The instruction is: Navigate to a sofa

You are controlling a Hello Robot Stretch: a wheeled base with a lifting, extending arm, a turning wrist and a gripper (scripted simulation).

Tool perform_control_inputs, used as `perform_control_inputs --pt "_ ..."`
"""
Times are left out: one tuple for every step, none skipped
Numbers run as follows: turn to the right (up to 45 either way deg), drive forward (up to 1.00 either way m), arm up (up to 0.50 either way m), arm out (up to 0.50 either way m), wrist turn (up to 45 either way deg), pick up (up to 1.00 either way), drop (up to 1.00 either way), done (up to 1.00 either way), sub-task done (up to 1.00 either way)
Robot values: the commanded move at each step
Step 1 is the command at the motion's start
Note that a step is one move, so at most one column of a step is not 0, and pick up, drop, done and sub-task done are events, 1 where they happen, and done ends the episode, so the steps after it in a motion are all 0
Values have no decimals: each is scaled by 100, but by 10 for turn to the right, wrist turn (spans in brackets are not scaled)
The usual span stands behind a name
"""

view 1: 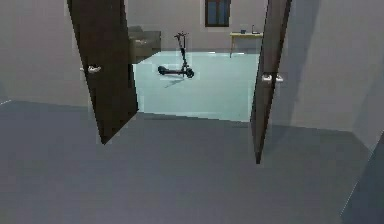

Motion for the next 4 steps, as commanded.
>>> perform_control_inputs --pt "0 100 0 0 0 0 0 0 0" --pt "0 55 0 0 0 0 0 0 0" --pt "90 0 0 0 0 0 0 0 0" --pt "0 100 0 0 0 0 0 0 0"
